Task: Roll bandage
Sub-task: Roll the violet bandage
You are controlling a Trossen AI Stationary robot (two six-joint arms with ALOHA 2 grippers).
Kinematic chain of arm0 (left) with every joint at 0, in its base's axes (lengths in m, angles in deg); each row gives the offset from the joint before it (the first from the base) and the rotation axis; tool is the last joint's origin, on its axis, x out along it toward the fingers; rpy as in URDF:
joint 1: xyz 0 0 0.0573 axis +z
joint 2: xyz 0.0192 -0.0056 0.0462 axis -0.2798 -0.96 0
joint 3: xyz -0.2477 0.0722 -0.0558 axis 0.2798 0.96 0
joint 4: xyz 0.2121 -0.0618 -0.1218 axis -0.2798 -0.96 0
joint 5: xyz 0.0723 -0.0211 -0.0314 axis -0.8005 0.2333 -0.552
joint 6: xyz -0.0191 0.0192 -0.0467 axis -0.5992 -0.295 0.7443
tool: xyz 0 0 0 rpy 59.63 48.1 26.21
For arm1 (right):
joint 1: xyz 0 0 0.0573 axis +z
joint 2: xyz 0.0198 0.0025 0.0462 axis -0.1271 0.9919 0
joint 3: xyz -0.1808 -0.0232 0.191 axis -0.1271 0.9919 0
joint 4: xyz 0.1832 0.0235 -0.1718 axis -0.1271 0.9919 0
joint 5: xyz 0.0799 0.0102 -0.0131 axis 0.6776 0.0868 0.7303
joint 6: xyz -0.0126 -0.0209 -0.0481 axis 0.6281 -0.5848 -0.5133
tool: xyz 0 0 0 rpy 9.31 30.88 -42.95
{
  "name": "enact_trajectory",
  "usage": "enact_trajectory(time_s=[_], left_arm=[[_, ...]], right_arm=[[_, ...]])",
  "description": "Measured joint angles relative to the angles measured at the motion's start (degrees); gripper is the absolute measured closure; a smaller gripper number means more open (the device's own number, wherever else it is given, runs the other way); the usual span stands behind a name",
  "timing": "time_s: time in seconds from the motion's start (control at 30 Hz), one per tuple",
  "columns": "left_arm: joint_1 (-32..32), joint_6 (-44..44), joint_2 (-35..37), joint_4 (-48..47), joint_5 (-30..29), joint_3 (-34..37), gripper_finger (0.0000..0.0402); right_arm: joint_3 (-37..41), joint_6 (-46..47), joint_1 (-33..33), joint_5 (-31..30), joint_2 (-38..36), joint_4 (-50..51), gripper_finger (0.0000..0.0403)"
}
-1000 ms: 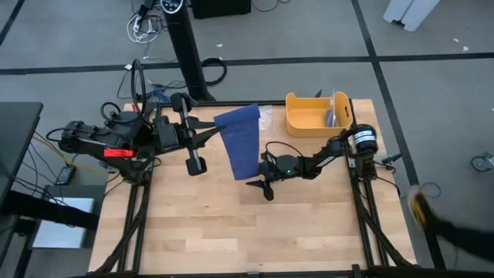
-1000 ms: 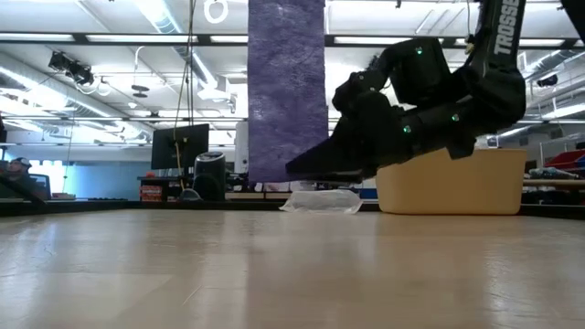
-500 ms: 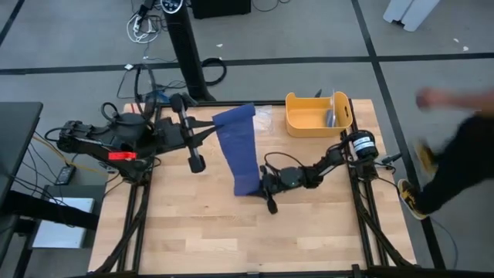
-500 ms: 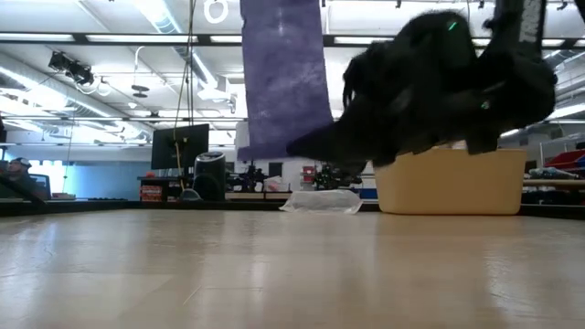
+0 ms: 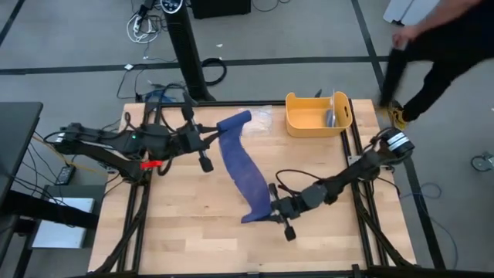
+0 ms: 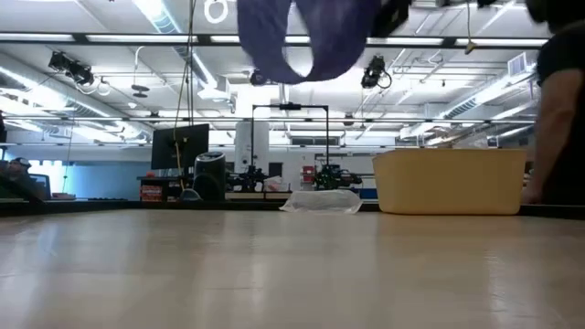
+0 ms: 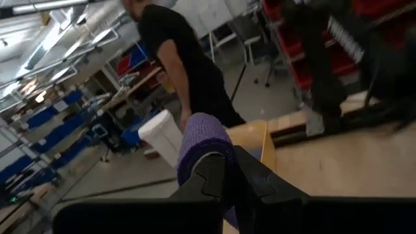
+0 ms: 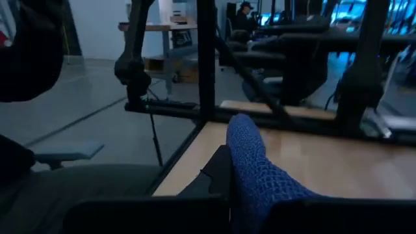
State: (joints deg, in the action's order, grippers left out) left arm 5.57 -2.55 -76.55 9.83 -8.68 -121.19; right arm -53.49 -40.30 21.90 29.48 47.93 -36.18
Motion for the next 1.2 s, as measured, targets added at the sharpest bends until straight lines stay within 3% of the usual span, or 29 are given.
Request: enact_trajectory(time_s=[0.4, 0.73, 0.93, 1.2], left_arm=[[2.0, 0.0, 2.6, 9.4, -1.2, 19.9, 0.0386], [0.6, 0.1, 2.6, 19.4, -1.3, 30.4, 0.0386], [-1.9, 0.6, 1.9, 20.6, -1.3, 33.0, 0.0386], [-4.1, 3.1, 2.0, 20.4, -1.1, 34.9, 0.0386]], right_arm=[[-16.4, -18.0, 4.9, -10.6, -6.0, 17.3, 0.0402], [-25.0, -32.3, 4.5, -22.7, -8.9, 17.2, 0.0402], [-29.4, -40.0, 2.7, -26.0, -10.2, 13.9, 0.0402], [-36.5, -45.0, -2.2, -25.9, -10.1, 11.6, 0.0403]])
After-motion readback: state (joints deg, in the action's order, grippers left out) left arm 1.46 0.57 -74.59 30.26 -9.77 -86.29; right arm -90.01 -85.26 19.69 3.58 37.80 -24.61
